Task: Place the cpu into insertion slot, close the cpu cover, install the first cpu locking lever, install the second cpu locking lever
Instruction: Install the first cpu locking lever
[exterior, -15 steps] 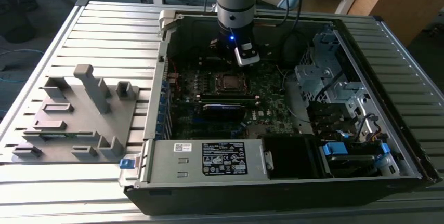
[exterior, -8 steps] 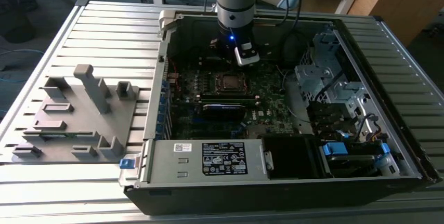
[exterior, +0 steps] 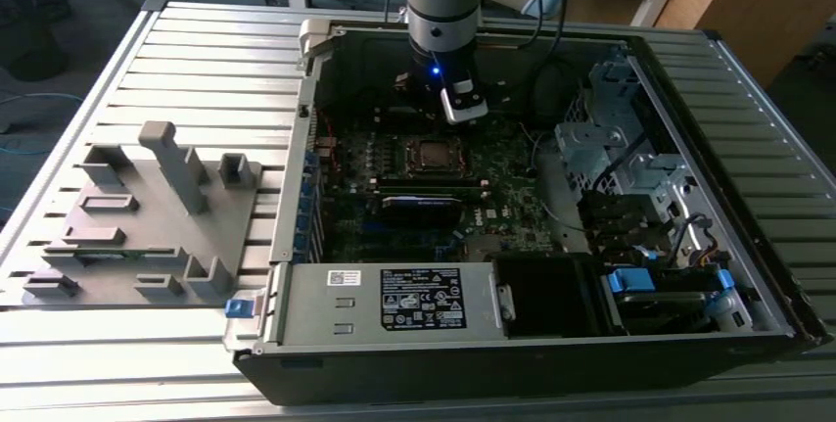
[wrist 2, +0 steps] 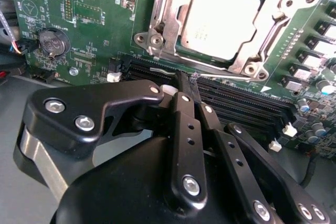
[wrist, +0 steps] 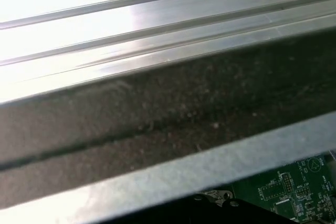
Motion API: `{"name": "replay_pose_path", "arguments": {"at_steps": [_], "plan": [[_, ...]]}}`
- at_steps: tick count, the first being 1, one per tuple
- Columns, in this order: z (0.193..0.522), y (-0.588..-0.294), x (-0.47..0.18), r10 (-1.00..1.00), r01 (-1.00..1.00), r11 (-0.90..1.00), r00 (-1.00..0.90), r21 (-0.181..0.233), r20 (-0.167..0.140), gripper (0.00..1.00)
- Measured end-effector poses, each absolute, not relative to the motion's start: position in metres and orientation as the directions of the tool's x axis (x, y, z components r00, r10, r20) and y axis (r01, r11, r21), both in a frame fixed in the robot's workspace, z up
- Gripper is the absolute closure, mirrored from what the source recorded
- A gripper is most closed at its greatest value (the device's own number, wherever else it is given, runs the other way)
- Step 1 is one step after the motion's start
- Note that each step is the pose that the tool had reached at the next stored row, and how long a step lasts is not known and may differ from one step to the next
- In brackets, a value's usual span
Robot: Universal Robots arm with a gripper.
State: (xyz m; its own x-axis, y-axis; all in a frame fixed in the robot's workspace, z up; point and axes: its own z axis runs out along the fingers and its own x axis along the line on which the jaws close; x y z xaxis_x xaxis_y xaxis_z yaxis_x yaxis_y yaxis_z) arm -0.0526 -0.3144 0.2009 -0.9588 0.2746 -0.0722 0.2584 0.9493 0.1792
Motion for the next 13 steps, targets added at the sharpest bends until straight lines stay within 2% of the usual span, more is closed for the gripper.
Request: {"name": "replay_pose_path", "arguments": {"at_steps": [13], "plan": [[0.1994, -0.3144, -0.0526, 0.274, 0.259, 0.951, -0.959, 0.168, -0.075, 0.90]]}}
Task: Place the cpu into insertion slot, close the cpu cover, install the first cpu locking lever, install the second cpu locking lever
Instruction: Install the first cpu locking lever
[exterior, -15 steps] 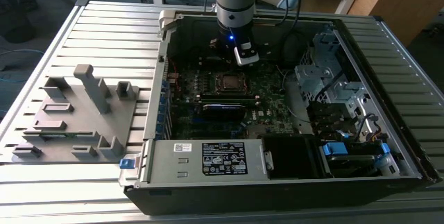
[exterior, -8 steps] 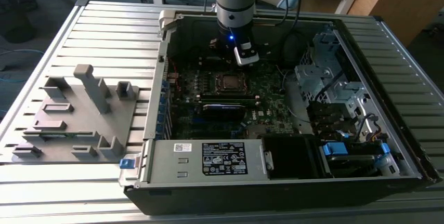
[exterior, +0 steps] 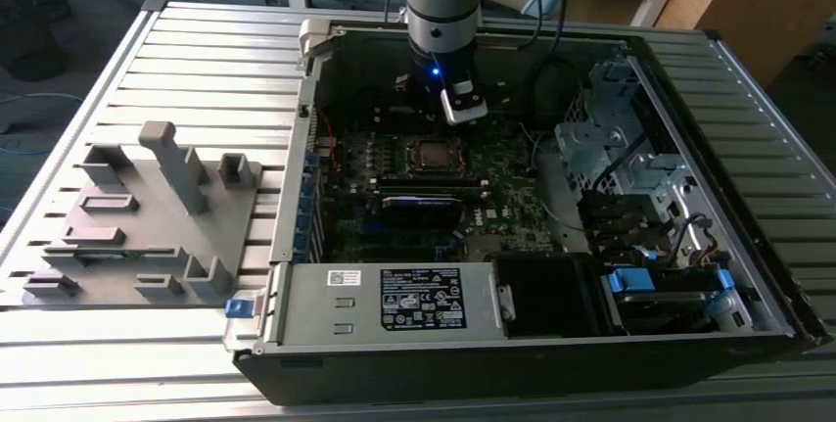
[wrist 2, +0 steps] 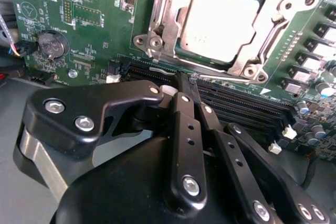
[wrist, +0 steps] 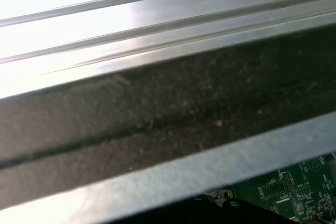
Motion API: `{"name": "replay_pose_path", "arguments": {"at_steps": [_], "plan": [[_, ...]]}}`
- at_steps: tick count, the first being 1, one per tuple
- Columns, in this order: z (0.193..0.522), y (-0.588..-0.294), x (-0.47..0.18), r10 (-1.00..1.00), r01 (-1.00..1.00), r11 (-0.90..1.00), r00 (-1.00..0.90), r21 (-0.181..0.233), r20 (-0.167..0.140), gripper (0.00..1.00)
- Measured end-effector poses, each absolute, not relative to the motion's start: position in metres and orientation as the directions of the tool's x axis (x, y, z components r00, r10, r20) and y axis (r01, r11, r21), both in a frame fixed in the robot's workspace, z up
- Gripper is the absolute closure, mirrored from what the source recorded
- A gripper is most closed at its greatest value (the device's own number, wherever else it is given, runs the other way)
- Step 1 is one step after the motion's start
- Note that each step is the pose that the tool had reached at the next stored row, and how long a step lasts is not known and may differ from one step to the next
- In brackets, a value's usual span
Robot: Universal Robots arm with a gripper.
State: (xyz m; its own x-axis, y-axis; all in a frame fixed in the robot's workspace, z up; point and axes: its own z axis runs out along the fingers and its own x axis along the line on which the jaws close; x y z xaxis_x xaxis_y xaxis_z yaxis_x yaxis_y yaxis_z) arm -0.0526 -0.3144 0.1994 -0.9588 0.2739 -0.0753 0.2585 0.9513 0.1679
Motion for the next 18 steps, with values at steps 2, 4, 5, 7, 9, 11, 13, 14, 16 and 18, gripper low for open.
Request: {"name": "replay_pose_path", "arguments": {"at_steps": [2, 4, 5, 7, 9, 11, 13, 14, 16, 18], "plan": [[0.1984, -0.3144, -0.0526, 0.273, 0.258, 0.953, -0.959, 0.160, -0.078, 0.90], [0.1977, -0.3144, -0.0526, 0.273, 0.258, 0.954, -0.959, 0.153, -0.079, 0.90], [0.1974, -0.3144, -0.0526, 0.272, 0.258, 0.954, -0.959, 0.150, -0.080, 0.90], [0.1968, -0.3144, -0.0526, 0.272, 0.258, 0.955, -0.959, 0.145, -0.082, 0.90], [0.1962, -0.3144, -0.0526, 0.271, 0.258, 0.956, -0.959, 0.139, -0.083, 0.90], [0.1960, -0.3144, -0.0526, 0.271, 0.258, 0.956, -0.959, 0.138, -0.084, 0.90], [0.1959, -0.3143, -0.0526, 0.271, 0.258, 0.956, -0.959, 0.138, -0.084, 0.90], [0.1959, -0.3143, -0.0526, 0.271, 0.258, 0.956, -0.959, 0.138, -0.084, 0.90], [0.1959, -0.3143, -0.0526, 0.271, 0.258, 0.956, -0.959, 0.138, -0.084, 0.90], [0.1964, -0.3143, -0.0526, 0.271, 0.258, 0.956, -0.959, 0.138, -0.084, 0.90]]}}
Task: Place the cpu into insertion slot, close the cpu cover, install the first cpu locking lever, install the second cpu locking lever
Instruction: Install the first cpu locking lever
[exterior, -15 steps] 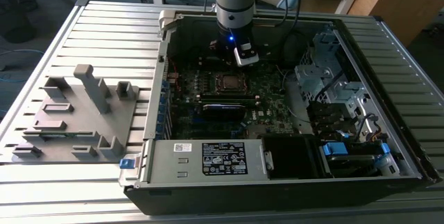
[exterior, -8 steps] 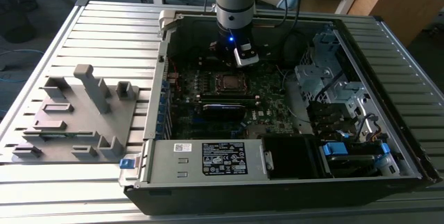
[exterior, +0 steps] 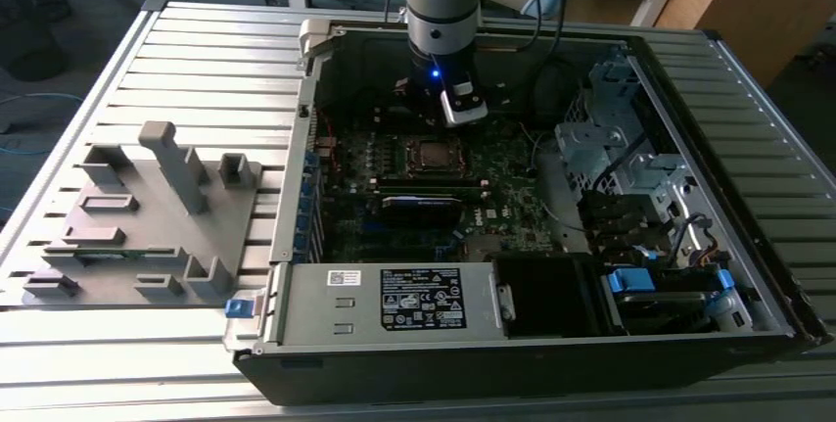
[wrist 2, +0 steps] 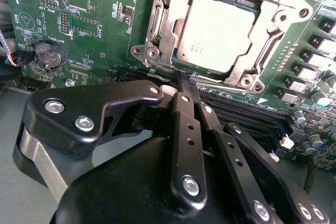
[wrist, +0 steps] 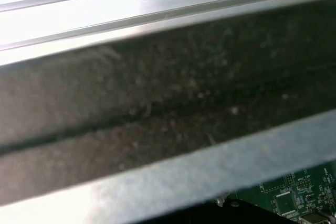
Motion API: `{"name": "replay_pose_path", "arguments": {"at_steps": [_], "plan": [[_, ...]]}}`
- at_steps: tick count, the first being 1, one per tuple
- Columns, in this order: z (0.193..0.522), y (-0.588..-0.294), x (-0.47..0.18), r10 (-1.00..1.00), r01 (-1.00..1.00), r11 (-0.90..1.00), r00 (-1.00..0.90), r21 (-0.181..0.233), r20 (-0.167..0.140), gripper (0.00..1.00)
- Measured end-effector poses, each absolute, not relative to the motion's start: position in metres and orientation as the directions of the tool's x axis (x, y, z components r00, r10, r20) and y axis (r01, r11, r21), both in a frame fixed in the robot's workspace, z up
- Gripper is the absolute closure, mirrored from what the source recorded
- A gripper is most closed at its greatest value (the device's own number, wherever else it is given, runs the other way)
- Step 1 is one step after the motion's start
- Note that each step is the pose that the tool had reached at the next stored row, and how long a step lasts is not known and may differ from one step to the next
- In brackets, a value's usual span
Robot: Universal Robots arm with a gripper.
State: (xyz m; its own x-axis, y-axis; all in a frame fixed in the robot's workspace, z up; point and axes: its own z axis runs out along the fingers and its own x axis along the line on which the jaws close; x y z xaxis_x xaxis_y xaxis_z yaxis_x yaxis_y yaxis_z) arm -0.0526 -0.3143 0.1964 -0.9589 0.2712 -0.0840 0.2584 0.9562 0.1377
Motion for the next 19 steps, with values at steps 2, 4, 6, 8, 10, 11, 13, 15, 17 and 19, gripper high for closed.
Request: {"name": "replay_pose_path", "arguments": {"at_steps": [2, 4, 6, 8, 10, 11, 13, 15, 17, 19], "plan": [[0.1982, -0.3142, -0.0526, 0.271, 0.258, 0.956, -0.959, 0.138, -0.084, 0.90], [0.2004, -0.3142, -0.0526, 0.271, 0.258, 0.956, -0.959, 0.138, -0.084, 0.90], [0.2010, -0.3141, -0.0525, 0.271, 0.258, 0.956, -0.959, 0.138, -0.084, 0.90], [0.2011, -0.3131, -0.0526, 0.271, 0.259, 0.956, -0.959, 0.138, -0.084, 0.90], [0.2011, -0.3115, -0.0527, 0.271, 0.258, 0.956, -0.959, 0.138, -0.084, 0.90], [0.2011, -0.3108, -0.0527, 0.271, 0.258, 0.956, -0.959, 0.138, -0.084, 0.90], [0.2011, -0.3098, -0.0528, 0.272, 0.259, 0.956, -0.959, 0.138, -0.084, 0.90], [0.2011, -0.3095, -0.0528, 0.272, 0.259, 0.956, -0.959, 0.138, -0.084, 0.90], [0.2010, -0.3093, -0.0528, 0.272, 0.259, 0.956, -0.959, 0.138, -0.085, 0.90], [0.2010, -0.3088, -0.0529, 0.272, 0.259, 0.956, -0.958, 0.138, -0.085, 0.90]]}}
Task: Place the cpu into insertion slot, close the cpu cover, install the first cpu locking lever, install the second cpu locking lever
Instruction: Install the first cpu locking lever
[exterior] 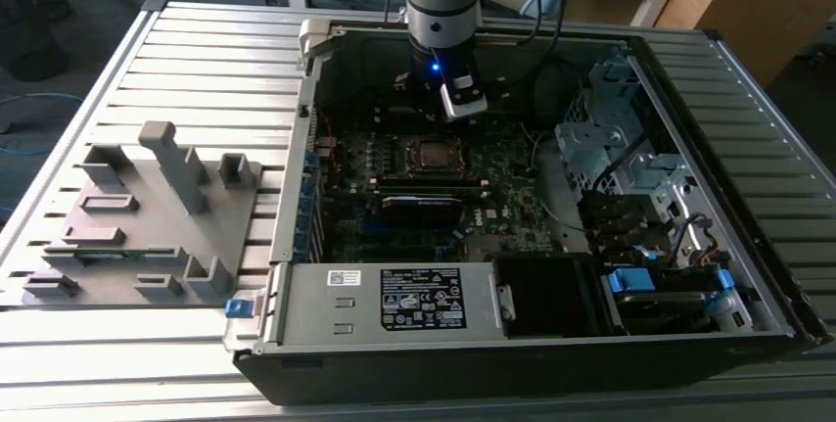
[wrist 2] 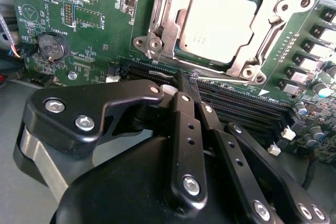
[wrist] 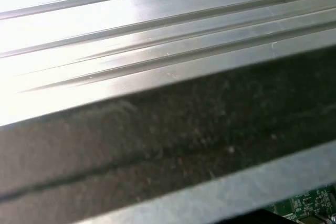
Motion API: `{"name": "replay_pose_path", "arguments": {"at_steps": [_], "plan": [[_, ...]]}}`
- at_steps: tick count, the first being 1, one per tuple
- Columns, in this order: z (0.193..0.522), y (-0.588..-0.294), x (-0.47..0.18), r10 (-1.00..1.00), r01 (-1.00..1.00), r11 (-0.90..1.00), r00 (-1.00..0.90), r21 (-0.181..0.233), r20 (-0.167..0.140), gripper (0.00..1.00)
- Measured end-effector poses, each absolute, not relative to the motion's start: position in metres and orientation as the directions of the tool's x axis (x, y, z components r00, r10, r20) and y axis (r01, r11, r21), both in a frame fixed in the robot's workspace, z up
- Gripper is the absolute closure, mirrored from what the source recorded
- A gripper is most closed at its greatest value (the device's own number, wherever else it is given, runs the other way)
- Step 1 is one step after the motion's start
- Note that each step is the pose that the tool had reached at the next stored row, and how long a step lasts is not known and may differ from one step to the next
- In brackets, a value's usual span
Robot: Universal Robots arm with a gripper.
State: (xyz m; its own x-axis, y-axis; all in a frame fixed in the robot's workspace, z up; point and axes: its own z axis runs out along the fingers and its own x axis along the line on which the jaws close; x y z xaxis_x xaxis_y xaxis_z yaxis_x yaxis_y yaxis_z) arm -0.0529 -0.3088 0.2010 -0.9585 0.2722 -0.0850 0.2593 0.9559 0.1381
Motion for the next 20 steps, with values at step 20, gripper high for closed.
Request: {"name": "replay_pose_path", "arguments": {"at_steps": [20], "plan": [[0.1982, -0.3079, -0.0529, 0.270, 0.259, 0.959, -0.958, 0.112, -0.093, 0.90]]}}
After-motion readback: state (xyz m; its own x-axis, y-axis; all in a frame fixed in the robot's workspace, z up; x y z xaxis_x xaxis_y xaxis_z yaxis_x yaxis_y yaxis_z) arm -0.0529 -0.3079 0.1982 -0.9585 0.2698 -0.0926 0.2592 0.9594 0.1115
